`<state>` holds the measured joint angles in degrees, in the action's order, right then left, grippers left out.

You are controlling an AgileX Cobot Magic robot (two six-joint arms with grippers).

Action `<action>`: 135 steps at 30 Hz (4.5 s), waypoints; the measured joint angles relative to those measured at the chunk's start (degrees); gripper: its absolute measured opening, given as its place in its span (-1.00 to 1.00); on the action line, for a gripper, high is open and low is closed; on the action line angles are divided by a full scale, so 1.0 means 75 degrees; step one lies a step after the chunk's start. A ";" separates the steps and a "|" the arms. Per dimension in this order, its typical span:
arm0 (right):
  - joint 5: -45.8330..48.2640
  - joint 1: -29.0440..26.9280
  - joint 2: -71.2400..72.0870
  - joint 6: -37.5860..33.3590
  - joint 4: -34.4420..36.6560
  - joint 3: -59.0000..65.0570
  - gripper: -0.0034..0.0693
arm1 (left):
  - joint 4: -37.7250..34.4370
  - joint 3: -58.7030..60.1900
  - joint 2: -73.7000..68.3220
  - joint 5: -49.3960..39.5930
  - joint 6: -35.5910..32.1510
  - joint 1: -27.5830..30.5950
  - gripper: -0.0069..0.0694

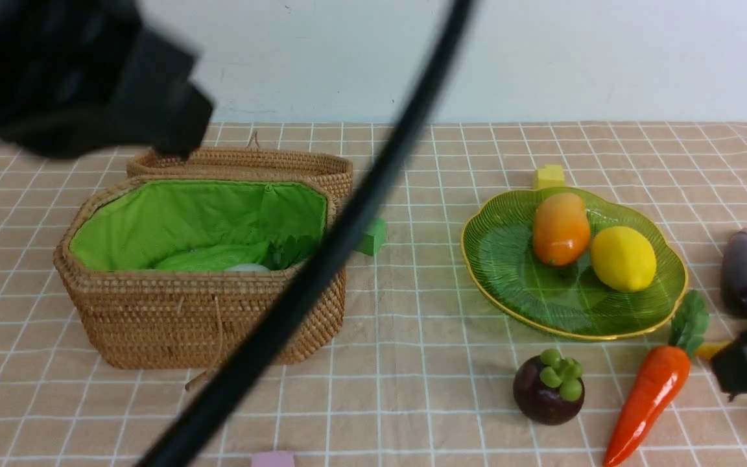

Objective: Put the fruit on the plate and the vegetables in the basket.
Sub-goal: Use the right arm to grab a mangosteen and put it into the right plate, then use the right arm to grab a carrot and put it into the left basket

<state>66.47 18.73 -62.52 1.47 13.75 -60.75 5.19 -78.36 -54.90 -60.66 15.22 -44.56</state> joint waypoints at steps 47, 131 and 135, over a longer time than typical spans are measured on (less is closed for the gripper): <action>-0.3657 0.0764 -0.4398 0.1247 -0.1056 -0.1465 0.69 | -0.1798 0.6275 0.5783 0.4809 -0.0902 0.0000 -0.85; -0.4700 -0.0664 -0.4473 0.5819 -0.2343 0.1711 -0.13 | -0.2282 0.6275 0.5780 0.4028 -0.1638 0.0000 -0.85; -0.3799 -0.0664 -0.4172 0.5819 -0.2393 0.1750 -0.13 | -0.2282 0.6275 0.5780 0.4028 -0.1669 0.0000 -0.85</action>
<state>37.97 13.75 -93.81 45.11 -4.20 -47.62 -11.93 -31.29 -11.55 -30.45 2.70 -44.56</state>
